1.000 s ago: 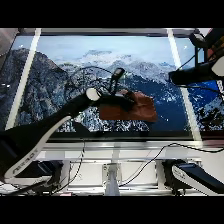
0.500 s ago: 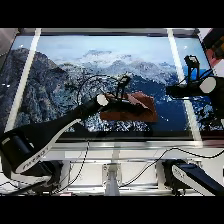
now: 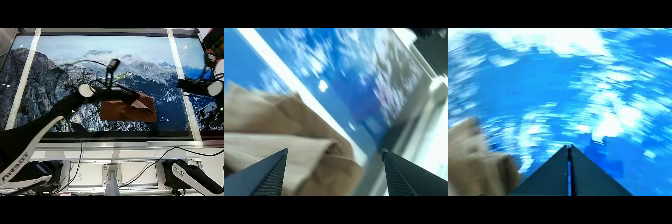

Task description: Fold the clothes and pants, and hang the long-sleeved shirts on hangers.

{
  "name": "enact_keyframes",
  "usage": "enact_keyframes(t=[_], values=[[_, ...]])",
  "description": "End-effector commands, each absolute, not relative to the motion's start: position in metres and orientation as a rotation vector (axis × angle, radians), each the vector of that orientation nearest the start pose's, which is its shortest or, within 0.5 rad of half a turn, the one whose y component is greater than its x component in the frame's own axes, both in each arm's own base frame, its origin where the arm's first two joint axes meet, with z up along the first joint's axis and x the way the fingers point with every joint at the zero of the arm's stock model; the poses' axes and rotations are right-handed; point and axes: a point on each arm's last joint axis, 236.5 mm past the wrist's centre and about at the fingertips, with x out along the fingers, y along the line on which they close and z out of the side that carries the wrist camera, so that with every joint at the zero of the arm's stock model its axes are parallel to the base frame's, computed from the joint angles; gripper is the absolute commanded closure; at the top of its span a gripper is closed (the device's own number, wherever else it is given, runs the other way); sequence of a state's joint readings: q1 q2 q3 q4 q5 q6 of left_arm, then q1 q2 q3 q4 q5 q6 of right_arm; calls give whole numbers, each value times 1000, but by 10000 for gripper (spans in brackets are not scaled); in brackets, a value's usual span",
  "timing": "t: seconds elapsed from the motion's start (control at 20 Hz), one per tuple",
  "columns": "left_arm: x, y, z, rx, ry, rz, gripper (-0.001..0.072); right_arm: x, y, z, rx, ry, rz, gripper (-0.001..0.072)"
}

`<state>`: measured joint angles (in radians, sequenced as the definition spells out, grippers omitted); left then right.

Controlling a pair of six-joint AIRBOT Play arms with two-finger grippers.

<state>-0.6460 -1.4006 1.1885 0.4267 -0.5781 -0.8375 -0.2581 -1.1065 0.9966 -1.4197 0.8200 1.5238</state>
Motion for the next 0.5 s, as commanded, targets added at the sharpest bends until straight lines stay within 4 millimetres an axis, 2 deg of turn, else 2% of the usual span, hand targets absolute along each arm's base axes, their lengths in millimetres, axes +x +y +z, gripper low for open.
enact_keyframes(t=[0.0, 0.05, 0.1, 0.2, 0.25, 0.3, 0.35, 0.45], values=[[370, -369, 133, -217, 625, -1002, 68, 360, -114, 8, 439, 1093, -217, 701], [373, -361, 132, -221, 637, -998, 68, 348, -99, -9, 500, 1181, -113, 702], [376, -355, 129, -224, 649, -994, 68, 339, -74, -18, 569, 1242, 40, 702], [381, -347, 123, -230, 669, -985, 68, 326, -14, -20, 694, 1319, 392, 700], [382, -346, 121, -232, 675, -982, 68, 321, 7, -20, 734, 1350, 501, 620], [383, -346, 119, -232, 679, -981, 68, 320, 18, -25, 738, 1380, 536, 339], [383, -346, 118, -232, 682, -981, 68, 321, 28, -32, 714, 1401, 551, 105], [382, -347, 116, -232, 688, -984, 68, 331, 44, -43, 621, 1394, 567, 80]])
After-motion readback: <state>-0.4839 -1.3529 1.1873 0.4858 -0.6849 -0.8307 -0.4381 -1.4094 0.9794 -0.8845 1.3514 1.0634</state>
